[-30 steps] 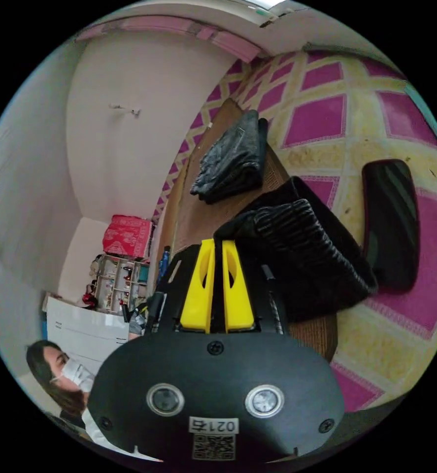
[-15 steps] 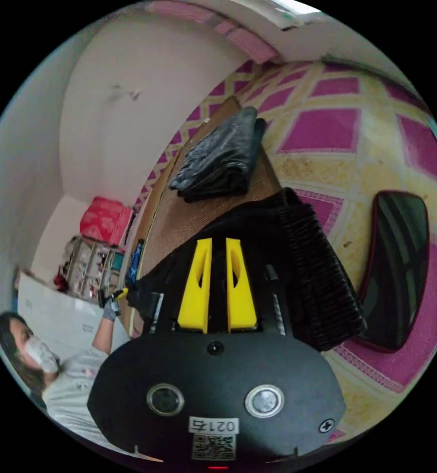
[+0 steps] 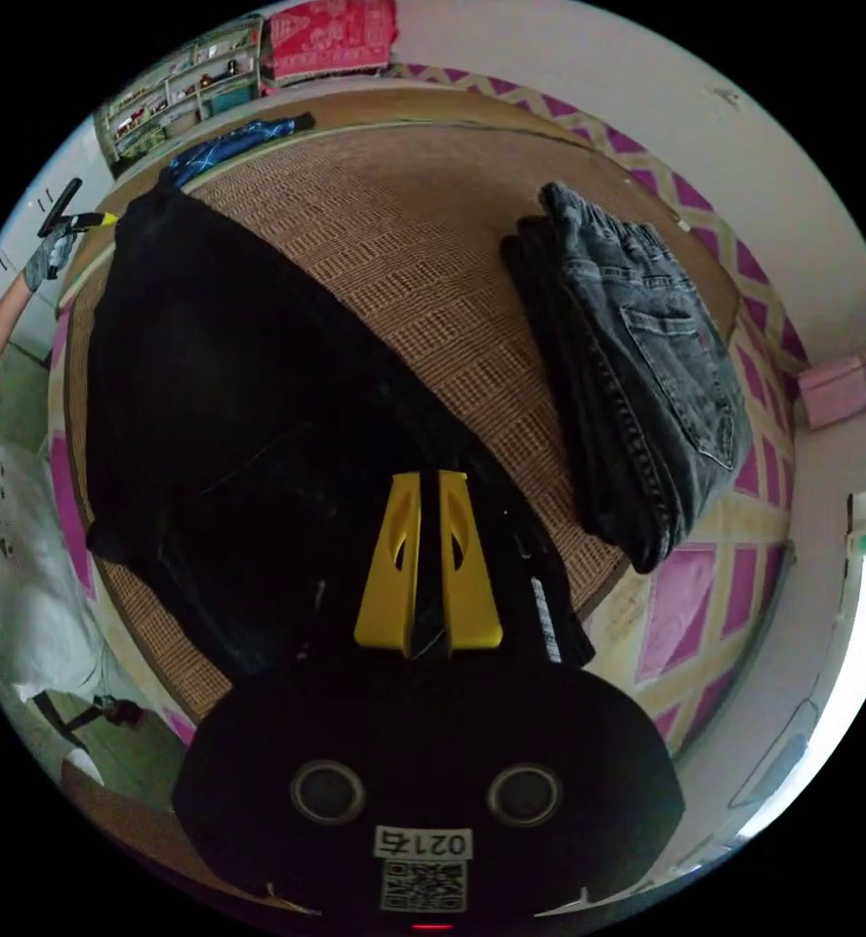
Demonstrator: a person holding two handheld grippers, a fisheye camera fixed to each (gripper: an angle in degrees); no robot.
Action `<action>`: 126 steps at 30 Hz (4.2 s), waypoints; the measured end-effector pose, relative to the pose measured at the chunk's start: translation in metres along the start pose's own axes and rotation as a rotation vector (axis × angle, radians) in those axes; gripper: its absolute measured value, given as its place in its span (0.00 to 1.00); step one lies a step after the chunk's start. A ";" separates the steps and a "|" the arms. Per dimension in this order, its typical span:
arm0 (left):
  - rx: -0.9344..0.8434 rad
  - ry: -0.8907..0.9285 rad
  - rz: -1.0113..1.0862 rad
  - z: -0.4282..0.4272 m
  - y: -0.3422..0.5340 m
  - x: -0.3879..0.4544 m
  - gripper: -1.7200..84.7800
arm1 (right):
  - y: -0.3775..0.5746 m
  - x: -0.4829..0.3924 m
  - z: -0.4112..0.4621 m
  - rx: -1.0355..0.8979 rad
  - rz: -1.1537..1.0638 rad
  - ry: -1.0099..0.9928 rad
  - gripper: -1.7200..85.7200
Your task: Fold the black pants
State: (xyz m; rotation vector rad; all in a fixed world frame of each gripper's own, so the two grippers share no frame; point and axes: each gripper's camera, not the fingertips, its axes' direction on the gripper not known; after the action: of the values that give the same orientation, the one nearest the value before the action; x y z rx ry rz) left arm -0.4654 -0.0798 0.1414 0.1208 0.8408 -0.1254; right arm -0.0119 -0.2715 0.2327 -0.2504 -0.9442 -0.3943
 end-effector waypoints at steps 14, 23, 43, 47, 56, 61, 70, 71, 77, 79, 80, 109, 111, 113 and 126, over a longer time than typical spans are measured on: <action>0.008 -0.066 0.065 -0.003 0.033 -0.014 0.05 | -0.030 -0.052 0.034 0.202 0.213 -0.052 0.10; 0.104 -0.083 0.026 -0.010 0.043 -0.045 0.04 | -0.051 -0.161 0.109 0.007 0.148 0.176 0.01; 0.232 0.108 -0.350 -0.041 0.054 -0.193 0.01 | -0.056 -0.345 0.056 0.317 0.023 -0.340 0.01; 0.252 0.125 -0.296 -0.067 0.069 -0.197 0.01 | -0.057 -0.364 0.058 0.307 -0.013 -0.373 0.01; 0.198 0.151 -0.360 -0.061 0.088 -0.241 0.01 | -0.064 -0.397 0.078 0.278 -0.015 -0.142 0.01; 0.220 0.220 -0.374 -0.065 0.099 -0.256 0.01 | -0.045 -0.392 0.098 0.249 0.025 -0.146 0.01; 0.251 0.295 -0.368 -0.076 0.140 -0.233 0.12 | -0.025 -0.392 0.077 0.246 0.033 -0.126 0.01; 0.229 0.314 -0.388 -0.067 0.141 -0.229 0.13 | -0.023 -0.390 0.075 0.244 0.049 -0.135 0.01; 0.273 0.258 -0.495 -0.054 0.138 -0.210 0.14 | 0.025 -0.374 0.029 0.349 0.172 -0.302 0.01; 0.285 0.255 -0.513 -0.050 0.136 -0.204 0.14 | 0.056 -0.368 0.007 0.399 0.202 -0.337 0.01; 0.287 0.236 -0.520 -0.048 0.134 -0.199 0.14 | 0.064 -0.367 0.002 0.409 0.212 -0.342 0.01; 0.604 0.358 -0.516 0.017 0.188 0.087 0.01 | 0.336 -0.266 -0.109 0.570 0.640 -0.551 0.01; 0.583 0.234 -0.412 0.010 0.178 0.145 0.01 | 0.350 -0.260 -0.114 0.582 0.649 -0.560 0.01; 0.565 0.016 -0.191 0.007 0.165 0.247 0.01 | 0.363 -0.254 -0.121 0.595 0.656 -0.568 0.01; 0.040 -0.806 1.116 0.348 0.261 0.812 0.01 | 0.466 -0.213 -0.156 0.663 0.761 -0.596 0.01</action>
State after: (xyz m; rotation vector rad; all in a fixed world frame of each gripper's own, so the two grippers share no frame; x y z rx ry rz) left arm 0.3674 0.0725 -0.2216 0.5192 -0.1133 0.8154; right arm 0.1935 0.1357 -0.0482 -0.0977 -1.4144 0.7320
